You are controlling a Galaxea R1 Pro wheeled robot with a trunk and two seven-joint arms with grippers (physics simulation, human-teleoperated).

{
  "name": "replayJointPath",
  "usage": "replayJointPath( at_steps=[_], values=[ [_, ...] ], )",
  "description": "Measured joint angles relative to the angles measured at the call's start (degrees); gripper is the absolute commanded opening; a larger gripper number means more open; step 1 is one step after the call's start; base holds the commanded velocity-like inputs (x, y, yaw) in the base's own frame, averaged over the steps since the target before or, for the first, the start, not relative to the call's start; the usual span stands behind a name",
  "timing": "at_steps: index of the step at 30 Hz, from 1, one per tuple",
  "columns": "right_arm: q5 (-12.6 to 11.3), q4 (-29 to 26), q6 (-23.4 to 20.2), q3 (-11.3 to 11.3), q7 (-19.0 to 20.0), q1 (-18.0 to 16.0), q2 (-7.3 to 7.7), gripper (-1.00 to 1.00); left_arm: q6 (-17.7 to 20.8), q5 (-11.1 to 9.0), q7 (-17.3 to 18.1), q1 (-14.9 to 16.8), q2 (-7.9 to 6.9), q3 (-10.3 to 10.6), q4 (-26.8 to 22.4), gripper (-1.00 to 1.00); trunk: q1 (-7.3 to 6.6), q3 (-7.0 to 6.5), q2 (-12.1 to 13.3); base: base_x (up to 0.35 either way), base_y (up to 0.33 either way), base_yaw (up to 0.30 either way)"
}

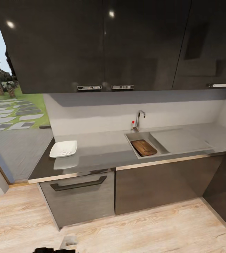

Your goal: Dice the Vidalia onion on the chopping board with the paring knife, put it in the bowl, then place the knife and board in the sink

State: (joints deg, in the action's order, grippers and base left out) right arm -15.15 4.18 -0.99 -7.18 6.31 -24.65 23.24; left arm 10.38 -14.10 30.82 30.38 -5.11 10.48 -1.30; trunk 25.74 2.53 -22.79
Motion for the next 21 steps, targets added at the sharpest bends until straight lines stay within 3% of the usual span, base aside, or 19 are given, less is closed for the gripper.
replayJointPath(
  at_steps=[3, 7, 9, 10, 11, 15, 21],
  values=[
    [-0.1, 0.1, 0.4, 0.1, -6.4, 5.6, -2.55, 1.0, -0.1, 0.1, -6.0, -5.2, -0.82, 0.2, 0.1, 1.0, -0.01, 0.02, 0.0, 0.0, 0.0, 0.0],
    [-0.2, 0.1, 0.5, 0.0, -8.3, 10.0, -4.54, 1.0, -0.1, -0.1, -12.2, -10.7, -1.22, -0.1, 0.1, 1.0, 0.0, 0.0, 0.0, 0.0, 0.0, 0.0],
    [-0.2, 0.1, 0.5, 0.0, -8.7, 12.5, -5.5, 1.0, 0.0, -0.1, -15.3, -13.6, -1.87, -0.1, 0.2, 1.0, 0.0, 0.01, 0.0, 0.0, 0.0, 0.0],
    [-0.2, 0.1, 0.5, 0.1, -8.9, 15.5, -6.42, 1.0, 0.0, -0.1, -18.2, -16.6, -2.8, -0.2, 0.2, 1.0, 0.04, 0.0, 0.0, 0.0, 0.0, 0.0],
    [-0.2, 0.2, 0.5, 0.1, -9.0, 17.5, -7.02, 1.0, 0.0, -0.1, -19.1, -19.6, -3.14, -0.1, 0.2, 1.0, -0.04, 0.02, 0.0, 0.0, 0.0, 0.0],
    [-0.2, 0.2, 0.6, 0.1, -9.1, 22.5, -8.94, 1.0, 0.0, -0.1, -21.2, -25.1, -3.54, -0.1, 0.2, 1.0, 0.0, 0.02, 0.0, 0.0, 0.0, 0.0],
    [-0.2, 0.2, 0.7, 0.1, -9.1, 27.7, -10.89, 1.0, 0.0, -0.2, -25.4, -29.9, -3.68, -0.2, 0.3, 1.0, 0.0, 0.03, 0.0, 0.0, 0.0, 0.0]
  ],
)
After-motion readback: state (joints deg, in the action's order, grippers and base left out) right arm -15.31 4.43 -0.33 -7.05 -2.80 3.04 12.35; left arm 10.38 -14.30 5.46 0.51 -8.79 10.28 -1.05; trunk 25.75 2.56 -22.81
